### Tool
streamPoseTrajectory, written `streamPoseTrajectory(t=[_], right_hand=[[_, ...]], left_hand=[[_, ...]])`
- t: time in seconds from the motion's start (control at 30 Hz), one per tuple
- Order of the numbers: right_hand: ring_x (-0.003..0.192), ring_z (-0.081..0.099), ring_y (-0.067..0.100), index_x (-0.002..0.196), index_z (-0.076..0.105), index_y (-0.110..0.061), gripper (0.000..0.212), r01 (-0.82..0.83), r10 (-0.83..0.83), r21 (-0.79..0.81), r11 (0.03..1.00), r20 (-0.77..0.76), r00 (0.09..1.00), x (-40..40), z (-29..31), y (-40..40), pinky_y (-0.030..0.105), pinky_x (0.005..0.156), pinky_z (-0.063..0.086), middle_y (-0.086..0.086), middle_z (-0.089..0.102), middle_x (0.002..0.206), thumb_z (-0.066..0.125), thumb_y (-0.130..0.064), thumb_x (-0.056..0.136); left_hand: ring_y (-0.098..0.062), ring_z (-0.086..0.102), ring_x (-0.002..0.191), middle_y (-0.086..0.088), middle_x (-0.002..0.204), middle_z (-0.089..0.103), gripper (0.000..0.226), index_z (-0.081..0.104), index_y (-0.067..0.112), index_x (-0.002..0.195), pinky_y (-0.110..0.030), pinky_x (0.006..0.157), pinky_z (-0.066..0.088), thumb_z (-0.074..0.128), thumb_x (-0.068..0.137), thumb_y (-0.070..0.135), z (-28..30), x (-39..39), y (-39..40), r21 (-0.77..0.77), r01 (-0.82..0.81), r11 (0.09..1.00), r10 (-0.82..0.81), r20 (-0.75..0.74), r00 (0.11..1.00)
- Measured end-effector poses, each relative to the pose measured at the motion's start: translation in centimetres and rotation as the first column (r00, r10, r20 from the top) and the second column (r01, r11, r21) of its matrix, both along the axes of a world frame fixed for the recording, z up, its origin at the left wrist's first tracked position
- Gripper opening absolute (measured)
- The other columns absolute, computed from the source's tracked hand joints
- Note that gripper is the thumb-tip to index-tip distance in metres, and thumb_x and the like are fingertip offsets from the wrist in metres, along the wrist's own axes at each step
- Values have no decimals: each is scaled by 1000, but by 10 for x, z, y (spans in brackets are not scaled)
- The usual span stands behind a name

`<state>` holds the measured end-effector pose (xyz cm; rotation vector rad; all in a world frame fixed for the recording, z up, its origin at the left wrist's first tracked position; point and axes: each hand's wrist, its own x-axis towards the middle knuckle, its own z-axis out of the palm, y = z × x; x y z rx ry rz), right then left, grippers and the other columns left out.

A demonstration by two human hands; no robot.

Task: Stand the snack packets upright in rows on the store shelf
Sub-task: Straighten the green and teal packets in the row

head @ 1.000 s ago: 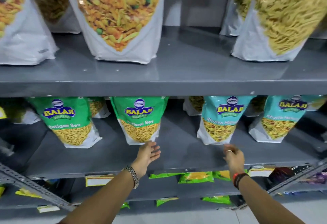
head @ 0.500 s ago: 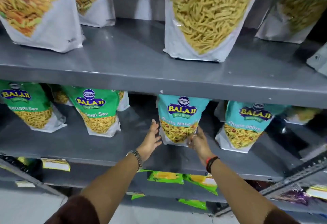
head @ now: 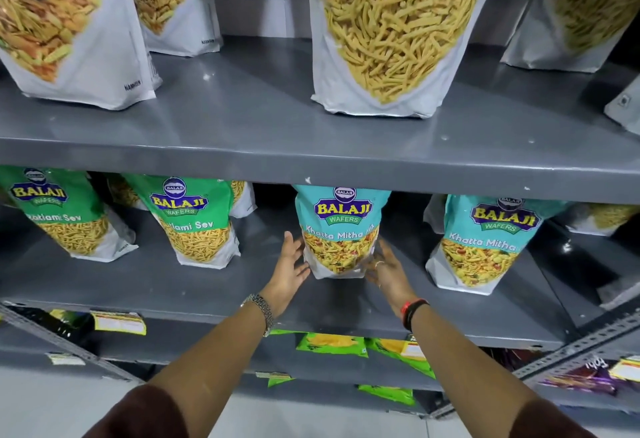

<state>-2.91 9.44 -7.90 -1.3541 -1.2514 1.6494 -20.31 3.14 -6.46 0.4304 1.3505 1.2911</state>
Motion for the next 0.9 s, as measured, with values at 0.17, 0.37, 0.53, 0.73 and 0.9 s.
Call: streamPoseTrajectory(t=[0.17, 0.37, 0.53, 0.73, 0.9], right_hand=[[122, 50, 31, 124, 48, -4, 47, 204, -204, 67, 977, -13, 979, 47, -25, -19, 30, 82, 44, 19, 50, 137, 32, 17, 85], [94, 57, 36, 92, 51, -13, 25, 631, -665, 223, 743, 137, 734, 141, -24, -34, 42, 82, 42, 14, 58, 95, 39, 7, 82], [103, 48, 22, 124, 44, -10, 33, 568, -568, 29, 823, 8, 823, 198, -10, 10, 34, 84, 40, 11, 51, 121, 43, -4, 91], [70, 49, 11, 146, 13, -33, 60, 347, -354, -114, 931, -55, 934, 213, -3, 47, 18, 43, 42, 7, 53, 105, 36, -14, 94], [79, 54, 13, 138, 36, -31, 46, 300, -318, -170, 939, -90, 944, 219, -9, 61, 17, 42, 42, -1, 58, 107, 37, -18, 93]], left_hand=[[-22, 54, 102, -8, 113, 52, 45, 44, 5, 131, -32, 92, 45, 38, 97, 33, -14, 6, -9, -99, -189, 977, 181, -77, 980], [-30, 57, 98, -10, 93, 60, 31, 49, 0, 123, -36, 91, 48, 45, 95, 12, -21, 64, -17, -175, 63, 982, -71, -35, 997], [-35, 44, 131, -16, 146, 41, 48, 35, 9, 143, -39, 107, 38, 33, 99, 28, -7, 147, 23, -88, 269, 959, -277, -85, 957], [-30, 27, 143, -8, 158, 22, 63, 18, 16, 149, -38, 115, 23, 21, 96, 49, 3, 217, 65, -55, 235, 970, -234, 19, 972], [-26, 22, 146, -7, 159, 17, 64, 15, 19, 150, -37, 117, 21, 21, 95, 51, -7, 242, 73, -17, 177, 984, -176, 25, 984]])
